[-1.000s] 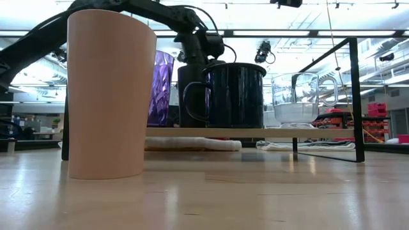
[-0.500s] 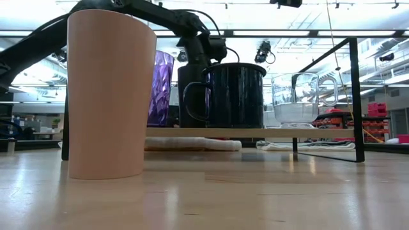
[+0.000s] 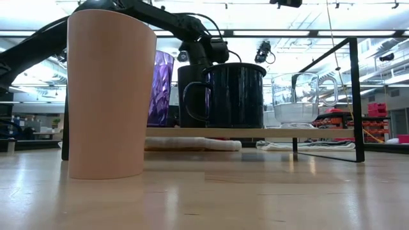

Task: Stack small to large cups/mugs on shelf
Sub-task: Put the orange glass on the shelf

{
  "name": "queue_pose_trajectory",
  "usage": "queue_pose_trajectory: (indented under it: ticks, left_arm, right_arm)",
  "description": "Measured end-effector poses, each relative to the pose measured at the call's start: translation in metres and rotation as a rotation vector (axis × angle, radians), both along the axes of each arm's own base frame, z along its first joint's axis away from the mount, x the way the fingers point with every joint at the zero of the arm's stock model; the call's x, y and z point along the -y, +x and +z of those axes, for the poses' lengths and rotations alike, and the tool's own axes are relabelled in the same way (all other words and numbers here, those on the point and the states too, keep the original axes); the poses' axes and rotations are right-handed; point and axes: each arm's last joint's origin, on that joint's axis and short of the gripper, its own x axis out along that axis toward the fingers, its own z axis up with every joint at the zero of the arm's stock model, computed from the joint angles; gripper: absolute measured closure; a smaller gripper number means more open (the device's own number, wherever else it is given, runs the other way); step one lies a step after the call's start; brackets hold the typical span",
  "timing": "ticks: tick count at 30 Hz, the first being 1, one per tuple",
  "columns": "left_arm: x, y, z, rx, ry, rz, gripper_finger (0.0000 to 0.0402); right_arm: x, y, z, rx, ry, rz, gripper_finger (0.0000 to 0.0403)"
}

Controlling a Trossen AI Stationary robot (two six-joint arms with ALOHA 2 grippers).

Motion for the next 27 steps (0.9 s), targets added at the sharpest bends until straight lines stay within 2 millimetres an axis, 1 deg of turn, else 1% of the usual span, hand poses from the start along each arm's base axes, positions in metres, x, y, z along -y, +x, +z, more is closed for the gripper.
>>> queue_pose_trajectory:
  ticks: [4,5,6,9,15,24,27]
  left_arm:
    - [-0.003,-0.002,0.0,-0.001,0.001,0.005,0.0366]
    - [-0.003,-0.003,0.0,-0.006,0.0,0.0,0.0381]
    - [-0.003,-0.002,0.0,-0.004,0.0,-0.009,0.0387]
    - [-0.004,-0.003,0.0,-0.008,0.004,-0.011,0.0382]
    - [-0.004,-0.004,0.002,-0.008,0.01,-0.028,0.0388]
    - [-0.001,-0.014,0.029,0.04,0.041,-0.023,0.0388]
    - [0.002,-0.019,0.042,0.056,0.051,-0.023,0.0388]
  right_arm:
    - [0.0,0.0,0.0,0.0,-0.007,-0.001,0.0284]
    - [0.0,0.0,0.0,0.0,-0.007,0.0,0.0284]
    - [0.0,0.0,0.0,0.0,-0.007,0.0,0.0284]
    - [0.0,0.0,0.0,0.0,-0.009,-0.001,0.0284]
    - [0.0,0.0,0.0,-0.001,-0.012,-0.003,0.0284]
    - [0.001,0.0,0.0,-0.002,-0.027,-0.01,0.0284]
    - [0.001,0.0,0.0,-0.002,-0.026,-0.01,0.0284]
